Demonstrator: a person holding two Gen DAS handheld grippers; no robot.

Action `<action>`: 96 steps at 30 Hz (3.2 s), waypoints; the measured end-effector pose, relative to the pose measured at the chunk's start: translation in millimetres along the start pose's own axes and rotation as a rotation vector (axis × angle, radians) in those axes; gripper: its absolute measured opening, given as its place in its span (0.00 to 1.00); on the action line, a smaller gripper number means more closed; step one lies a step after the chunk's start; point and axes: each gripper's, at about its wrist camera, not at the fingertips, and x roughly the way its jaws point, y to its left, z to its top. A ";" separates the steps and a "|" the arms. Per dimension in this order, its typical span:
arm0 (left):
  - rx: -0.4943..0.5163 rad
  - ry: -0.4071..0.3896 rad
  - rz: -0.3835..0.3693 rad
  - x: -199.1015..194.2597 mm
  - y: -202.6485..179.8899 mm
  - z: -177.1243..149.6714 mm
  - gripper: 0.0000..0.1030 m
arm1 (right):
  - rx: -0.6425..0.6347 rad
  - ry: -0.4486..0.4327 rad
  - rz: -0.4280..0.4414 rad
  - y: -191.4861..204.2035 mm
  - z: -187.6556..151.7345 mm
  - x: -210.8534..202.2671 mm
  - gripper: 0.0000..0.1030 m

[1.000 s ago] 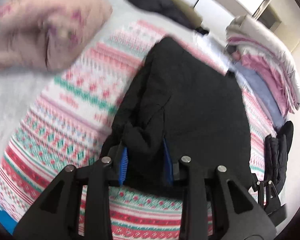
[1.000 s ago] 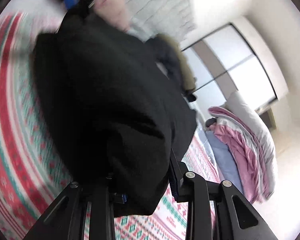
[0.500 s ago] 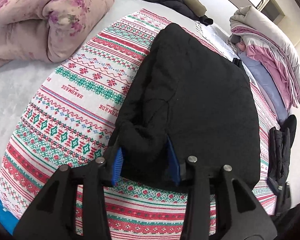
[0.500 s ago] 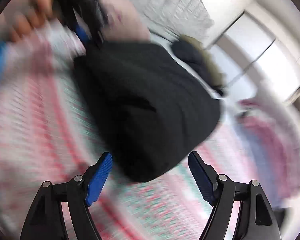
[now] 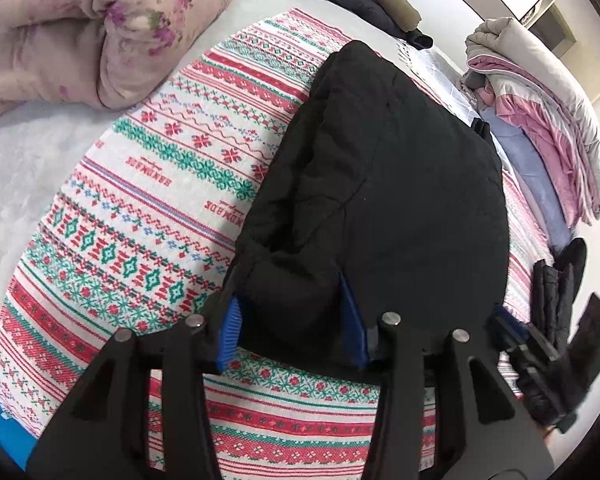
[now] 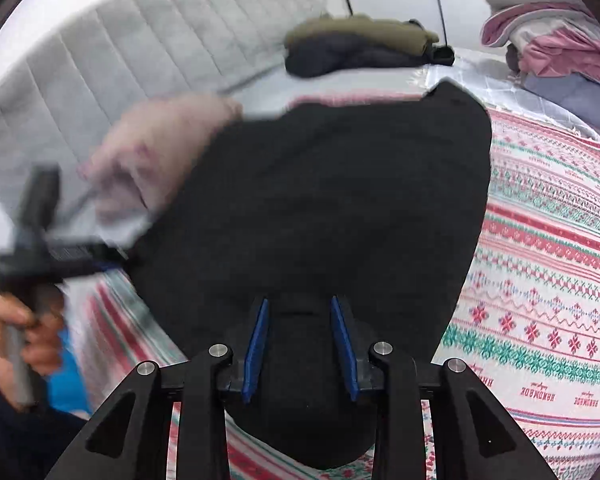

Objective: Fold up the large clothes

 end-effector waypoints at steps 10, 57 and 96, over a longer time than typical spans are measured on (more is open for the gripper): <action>-0.050 -0.164 -0.064 -62.6 -0.3 10.8 0.44 | -0.099 0.026 -0.181 20.6 -19.7 28.8 0.31; -0.010 -0.041 -0.096 37.3 -31.9 36.6 0.12 | 0.373 -0.025 -0.021 -119.3 90.1 35.0 0.84; -0.171 0.099 -0.289 76.0 16.4 30.3 0.71 | 0.638 0.008 0.321 -109.2 -13.3 46.3 0.94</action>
